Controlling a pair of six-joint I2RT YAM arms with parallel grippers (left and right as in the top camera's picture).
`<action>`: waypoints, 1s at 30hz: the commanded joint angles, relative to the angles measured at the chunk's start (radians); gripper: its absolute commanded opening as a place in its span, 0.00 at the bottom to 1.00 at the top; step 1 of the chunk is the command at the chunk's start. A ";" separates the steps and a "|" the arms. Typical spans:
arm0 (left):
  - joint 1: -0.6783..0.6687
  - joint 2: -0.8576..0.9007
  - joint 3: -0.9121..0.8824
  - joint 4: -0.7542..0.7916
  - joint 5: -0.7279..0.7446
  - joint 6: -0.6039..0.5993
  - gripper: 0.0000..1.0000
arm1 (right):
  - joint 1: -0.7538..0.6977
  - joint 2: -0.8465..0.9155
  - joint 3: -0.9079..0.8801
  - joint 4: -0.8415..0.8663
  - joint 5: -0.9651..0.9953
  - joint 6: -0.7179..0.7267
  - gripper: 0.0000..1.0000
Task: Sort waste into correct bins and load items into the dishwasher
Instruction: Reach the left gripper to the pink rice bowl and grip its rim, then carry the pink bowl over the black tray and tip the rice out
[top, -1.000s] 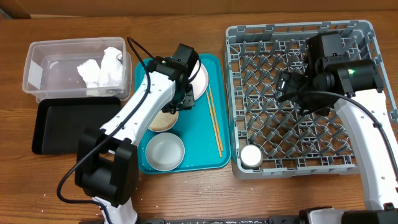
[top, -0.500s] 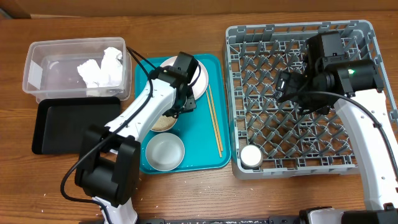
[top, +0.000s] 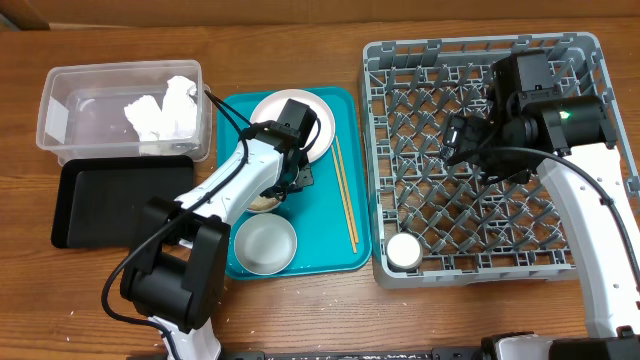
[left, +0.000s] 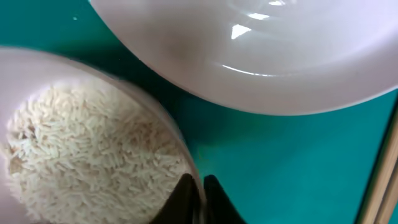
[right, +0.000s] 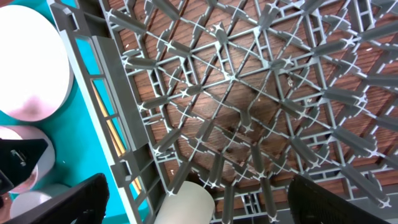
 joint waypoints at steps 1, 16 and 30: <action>0.005 -0.011 -0.007 -0.001 -0.001 -0.003 0.04 | -0.002 -0.006 0.021 0.003 -0.001 -0.007 0.93; 0.008 -0.012 0.410 -0.319 0.039 0.208 0.04 | -0.002 -0.006 0.021 0.012 -0.001 -0.026 0.93; 0.436 -0.042 0.575 -0.597 0.459 0.460 0.04 | -0.002 -0.006 0.021 0.014 -0.001 -0.029 0.93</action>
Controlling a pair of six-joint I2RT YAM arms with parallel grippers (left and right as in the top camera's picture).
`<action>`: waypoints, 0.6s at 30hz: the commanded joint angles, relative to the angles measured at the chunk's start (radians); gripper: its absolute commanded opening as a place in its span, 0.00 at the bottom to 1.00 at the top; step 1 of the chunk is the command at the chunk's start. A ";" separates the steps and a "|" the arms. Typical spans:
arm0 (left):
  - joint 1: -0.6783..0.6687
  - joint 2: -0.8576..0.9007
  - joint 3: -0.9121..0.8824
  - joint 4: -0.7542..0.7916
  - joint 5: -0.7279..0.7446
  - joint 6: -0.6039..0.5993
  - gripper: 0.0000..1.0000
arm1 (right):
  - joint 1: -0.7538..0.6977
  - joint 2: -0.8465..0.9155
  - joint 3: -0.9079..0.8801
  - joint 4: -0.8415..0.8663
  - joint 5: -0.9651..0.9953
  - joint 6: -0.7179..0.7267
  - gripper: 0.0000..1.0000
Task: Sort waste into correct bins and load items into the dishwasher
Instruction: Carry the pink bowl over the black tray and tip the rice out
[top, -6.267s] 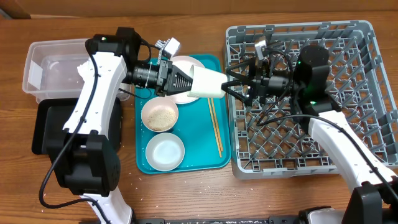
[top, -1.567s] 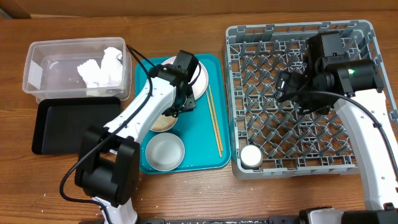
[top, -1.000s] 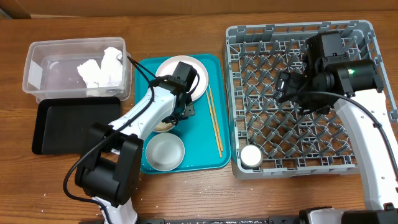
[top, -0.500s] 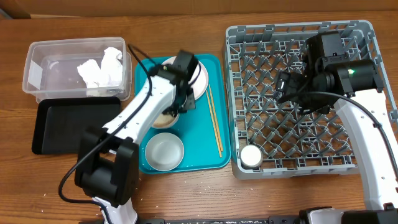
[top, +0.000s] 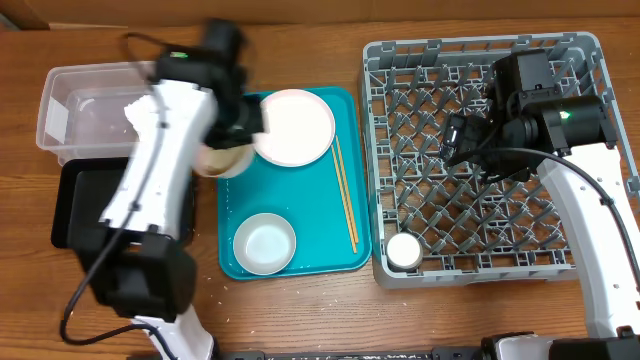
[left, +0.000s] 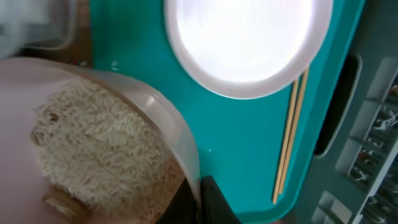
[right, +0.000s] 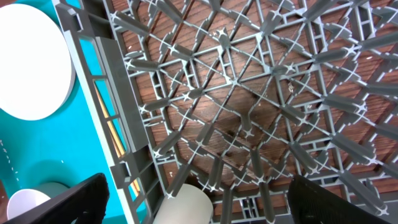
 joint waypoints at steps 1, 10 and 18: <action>0.179 -0.036 0.010 -0.031 0.237 0.182 0.04 | -0.002 -0.006 0.021 0.002 -0.001 -0.004 0.93; 0.480 -0.036 -0.170 -0.008 0.583 0.460 0.04 | -0.002 -0.006 0.021 0.002 -0.001 -0.004 0.93; 0.694 -0.036 -0.431 0.117 0.887 0.612 0.04 | -0.002 -0.006 0.021 -0.002 -0.002 -0.004 0.93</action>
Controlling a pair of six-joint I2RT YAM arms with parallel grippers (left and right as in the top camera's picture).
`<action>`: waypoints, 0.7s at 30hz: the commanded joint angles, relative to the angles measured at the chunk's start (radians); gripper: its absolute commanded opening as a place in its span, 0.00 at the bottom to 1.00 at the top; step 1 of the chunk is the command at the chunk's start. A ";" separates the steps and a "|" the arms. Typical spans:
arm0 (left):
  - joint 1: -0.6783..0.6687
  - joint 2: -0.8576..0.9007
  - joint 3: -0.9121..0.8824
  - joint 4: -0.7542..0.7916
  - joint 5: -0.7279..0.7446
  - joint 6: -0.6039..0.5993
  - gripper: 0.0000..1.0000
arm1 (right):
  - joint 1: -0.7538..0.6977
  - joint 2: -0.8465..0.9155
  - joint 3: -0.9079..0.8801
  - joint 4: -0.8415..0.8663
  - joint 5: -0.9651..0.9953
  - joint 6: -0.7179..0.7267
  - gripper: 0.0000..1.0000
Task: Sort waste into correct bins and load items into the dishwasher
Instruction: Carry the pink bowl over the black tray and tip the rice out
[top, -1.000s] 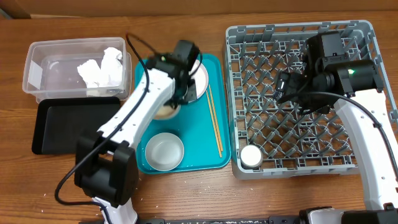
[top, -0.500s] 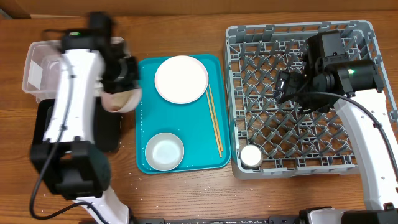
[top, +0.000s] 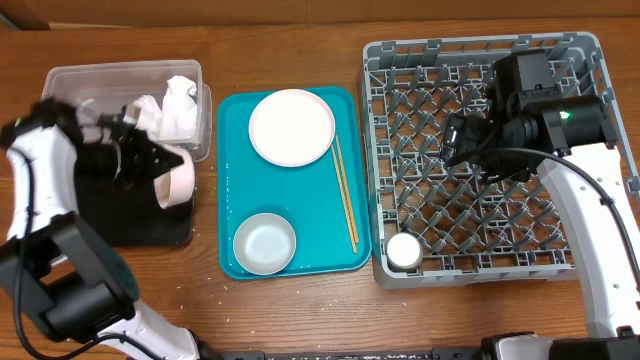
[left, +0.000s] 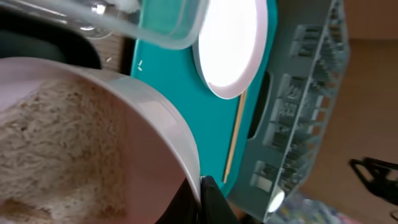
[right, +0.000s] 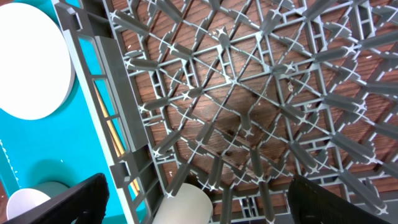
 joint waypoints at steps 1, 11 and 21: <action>0.086 -0.028 -0.092 0.027 0.220 0.129 0.04 | -0.002 -0.006 0.021 0.001 -0.001 -0.003 0.93; 0.251 -0.028 -0.232 0.180 0.611 0.135 0.04 | -0.002 -0.006 0.021 0.002 -0.012 -0.003 0.93; 0.310 -0.028 -0.232 0.134 0.705 0.025 0.04 | -0.002 -0.006 0.021 -0.001 -0.012 -0.003 0.93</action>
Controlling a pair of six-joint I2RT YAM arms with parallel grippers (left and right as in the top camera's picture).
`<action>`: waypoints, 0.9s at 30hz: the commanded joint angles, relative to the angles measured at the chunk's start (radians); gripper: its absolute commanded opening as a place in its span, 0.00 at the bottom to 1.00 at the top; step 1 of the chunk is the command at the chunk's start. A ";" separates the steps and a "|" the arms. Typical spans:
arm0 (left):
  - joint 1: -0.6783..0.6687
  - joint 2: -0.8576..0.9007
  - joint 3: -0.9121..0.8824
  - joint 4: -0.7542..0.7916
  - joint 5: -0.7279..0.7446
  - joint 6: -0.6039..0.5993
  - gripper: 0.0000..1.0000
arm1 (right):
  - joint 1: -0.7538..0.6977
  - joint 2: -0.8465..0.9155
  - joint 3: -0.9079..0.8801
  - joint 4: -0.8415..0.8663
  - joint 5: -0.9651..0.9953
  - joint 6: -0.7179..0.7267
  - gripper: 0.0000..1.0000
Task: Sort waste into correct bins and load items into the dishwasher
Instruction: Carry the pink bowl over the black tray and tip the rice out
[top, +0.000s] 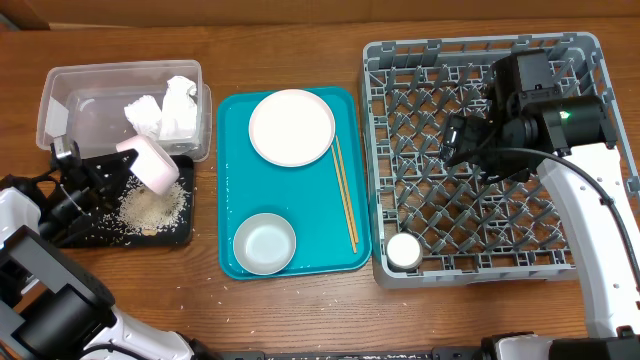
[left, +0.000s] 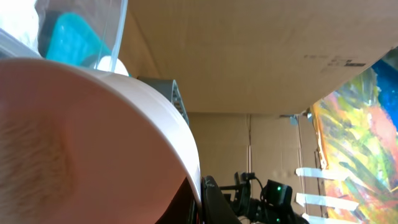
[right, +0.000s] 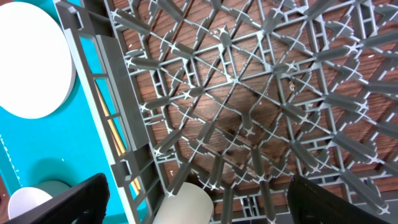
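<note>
My left gripper (top: 118, 165) is shut on the rim of a pink bowl (top: 150, 163), tipped over the black tray (top: 70, 235). A heap of rice (top: 152, 207) lies on that tray under the bowl. In the left wrist view the bowl's inside (left: 81, 143) fills the frame and looks empty. On the teal tray (top: 310, 225) lie a white plate (top: 291, 127), a small white bowl (top: 265, 243) and a pair of chopsticks (top: 344, 193). My right gripper (right: 196, 199) hangs open over the grey dish rack (top: 480, 160), above a white cup (right: 186, 207) in it.
A clear plastic bin (top: 122, 108) holding crumpled white tissue (top: 165, 110) stands behind the black tray. The rack fills the right half of the table. Bare wood lies along the front edge.
The left gripper has turned the pink bowl further over above the black tray, and the rice that was in the bowl now lies heaped on the tray. The right arm has not moved.
The left gripper was shut on the rice bowl's rim on the teal tray. Then it held the bowl lifted near the clear bin, then tilted over the black tray, still full. Now the rice lies on the tray. The right gripper stayed open over the rack.
</note>
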 joint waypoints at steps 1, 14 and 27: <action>0.032 -0.027 -0.002 -0.015 0.048 -0.030 0.04 | -0.002 -0.006 0.021 0.000 -0.008 -0.003 0.93; 0.046 -0.027 -0.002 0.021 -0.060 -0.050 0.04 | -0.002 -0.006 0.021 0.002 -0.008 -0.004 0.93; -0.304 -0.171 0.081 -0.064 -0.368 0.013 0.04 | -0.002 -0.006 0.021 0.003 -0.013 -0.003 0.93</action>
